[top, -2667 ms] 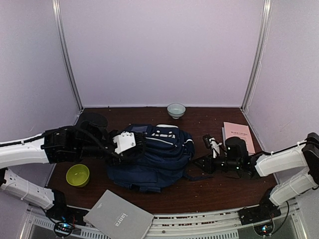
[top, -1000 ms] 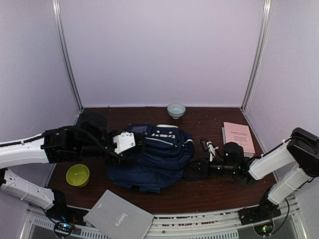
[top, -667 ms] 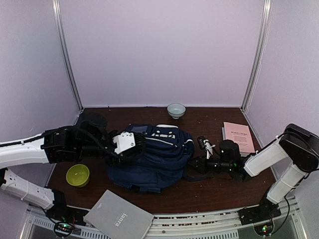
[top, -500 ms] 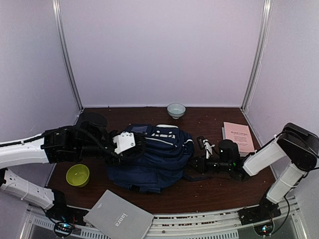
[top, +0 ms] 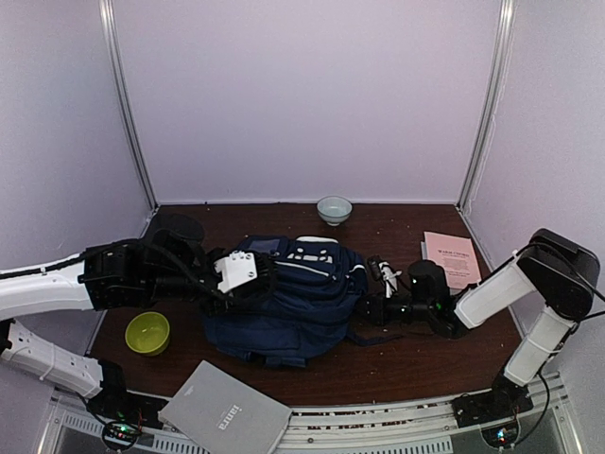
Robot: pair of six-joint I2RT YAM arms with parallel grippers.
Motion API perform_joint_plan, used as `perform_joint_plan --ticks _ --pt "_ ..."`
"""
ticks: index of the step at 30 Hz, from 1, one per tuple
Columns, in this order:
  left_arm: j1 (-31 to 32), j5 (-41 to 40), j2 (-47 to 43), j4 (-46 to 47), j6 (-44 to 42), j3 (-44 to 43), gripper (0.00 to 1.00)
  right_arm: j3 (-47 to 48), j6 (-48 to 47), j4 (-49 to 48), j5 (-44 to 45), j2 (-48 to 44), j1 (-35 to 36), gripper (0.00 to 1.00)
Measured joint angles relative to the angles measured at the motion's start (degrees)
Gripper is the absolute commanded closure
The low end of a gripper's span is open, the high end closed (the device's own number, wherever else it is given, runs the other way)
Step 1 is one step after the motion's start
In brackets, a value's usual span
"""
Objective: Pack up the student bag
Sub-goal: Pick up the largest pocket of the bag from the student bag.
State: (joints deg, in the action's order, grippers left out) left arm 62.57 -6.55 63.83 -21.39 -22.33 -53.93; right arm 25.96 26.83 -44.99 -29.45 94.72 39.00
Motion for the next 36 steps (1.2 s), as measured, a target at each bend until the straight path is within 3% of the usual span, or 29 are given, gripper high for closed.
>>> perform_joint_plan --ticks 3,15,22,30,36 --pt "0.0 0.2 0.1 0.0 0.1 0.0 1.0 0.1 0.6 -1.5 -1.8 1.0 0.0 1.0" --pt "0.0 0.1 0.2 0.1 0.6 0.2 1.0 -3.3 2.1 -4.8 -3.3 -0.4 0.0 1.0" --pt "0.0 -0.2 1.2 0.1 1.1 0.2 1.0 -7.3 2.3 -4.3 -2.4 -6.3 5.0 1.0" --pt "0.0 0.3 2.2 0.3 1.2 0.2 1.0 -8.3 1.1 3.0 0.7 -14.5 7.9 1.0" --pt "0.0 1.3 2.2 0.3 1.2 0.2 1.0 -7.0 0.2 4.7 1.6 -11.9 8.0 0.93"
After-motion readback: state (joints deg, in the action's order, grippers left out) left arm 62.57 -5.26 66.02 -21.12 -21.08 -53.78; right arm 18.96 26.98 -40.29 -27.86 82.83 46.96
